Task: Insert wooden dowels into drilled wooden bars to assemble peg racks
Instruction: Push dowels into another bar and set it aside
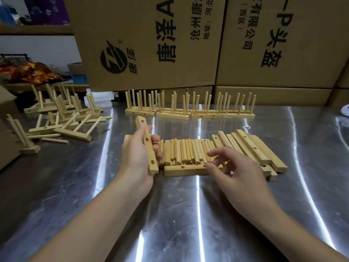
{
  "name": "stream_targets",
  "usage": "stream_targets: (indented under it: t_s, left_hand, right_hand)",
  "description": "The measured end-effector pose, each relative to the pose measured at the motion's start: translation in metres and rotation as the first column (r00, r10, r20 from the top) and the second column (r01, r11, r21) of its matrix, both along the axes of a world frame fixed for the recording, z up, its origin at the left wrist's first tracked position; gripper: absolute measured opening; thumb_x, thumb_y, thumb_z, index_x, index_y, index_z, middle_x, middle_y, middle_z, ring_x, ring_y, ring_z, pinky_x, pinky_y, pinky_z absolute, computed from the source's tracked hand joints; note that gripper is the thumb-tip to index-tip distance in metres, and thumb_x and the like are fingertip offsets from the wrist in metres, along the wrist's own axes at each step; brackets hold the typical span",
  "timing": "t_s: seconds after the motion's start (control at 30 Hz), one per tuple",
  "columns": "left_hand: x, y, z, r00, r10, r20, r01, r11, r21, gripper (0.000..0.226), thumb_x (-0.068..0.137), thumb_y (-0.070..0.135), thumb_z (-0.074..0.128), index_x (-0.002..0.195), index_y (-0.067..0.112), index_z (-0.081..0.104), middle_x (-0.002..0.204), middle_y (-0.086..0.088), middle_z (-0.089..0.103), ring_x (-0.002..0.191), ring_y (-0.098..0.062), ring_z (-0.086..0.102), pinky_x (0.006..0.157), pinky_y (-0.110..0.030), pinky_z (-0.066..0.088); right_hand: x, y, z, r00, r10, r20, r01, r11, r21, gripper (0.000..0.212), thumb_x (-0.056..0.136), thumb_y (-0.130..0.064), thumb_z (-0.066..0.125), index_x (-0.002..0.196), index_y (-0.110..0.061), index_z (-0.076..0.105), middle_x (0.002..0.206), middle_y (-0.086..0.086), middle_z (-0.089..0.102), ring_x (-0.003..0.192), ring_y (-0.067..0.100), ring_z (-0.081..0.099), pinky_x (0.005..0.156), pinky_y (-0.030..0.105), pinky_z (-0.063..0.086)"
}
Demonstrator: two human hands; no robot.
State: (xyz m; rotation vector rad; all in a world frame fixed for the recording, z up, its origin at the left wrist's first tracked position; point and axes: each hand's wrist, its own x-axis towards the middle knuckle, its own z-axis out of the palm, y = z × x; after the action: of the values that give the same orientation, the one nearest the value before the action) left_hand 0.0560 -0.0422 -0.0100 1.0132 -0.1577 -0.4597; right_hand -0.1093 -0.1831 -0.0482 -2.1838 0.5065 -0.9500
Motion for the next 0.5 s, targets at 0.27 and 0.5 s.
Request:
stream_targets:
  t_s: [0.27, 0.5]
  left_hand:
    - [0.0074, 0.0062, 0.0046, 0.995, 0.075, -0.072, -0.079, 0.995, -0.061, 0.039, 0.11, 0.044, 0.05, 0.121, 0.014, 0.073, 0.062, 0.006, 0.055, 0.05, -0.004, 0.047, 0.044, -0.018, 0.038]
    - [0.0064, 0.0069, 0.0056, 0.996, 0.057, -0.074, -0.062, 0.996, -0.062, 0.04, 0.11, 0.043, 0.048, 0.12, 0.015, 0.074, 0.062, 0.007, 0.053, 0.051, -0.004, 0.046, 0.044, -0.017, 0.036]
  right_hand:
    - [-0.0003, -0.006, -0.0054, 0.989, -0.128, -0.074, 0.105, 0.96, -0.261, 0.012, 0.096, -0.031, 0.071, 0.104, -0.041, 0.072, 0.091, -0.027, 0.065, 0.096, 0.001, 0.057, 0.076, 0.018, 0.046]
    - [0.0046, -0.0098, -0.0047, 0.906, -0.218, -0.362, 0.028, 0.885, -0.465, 0.056, 0.101, -0.06, 0.049, 0.154, -0.043, 0.049, 0.153, -0.018, 0.043, 0.144, 0.011, 0.025, 0.113, 0.036, 0.028]
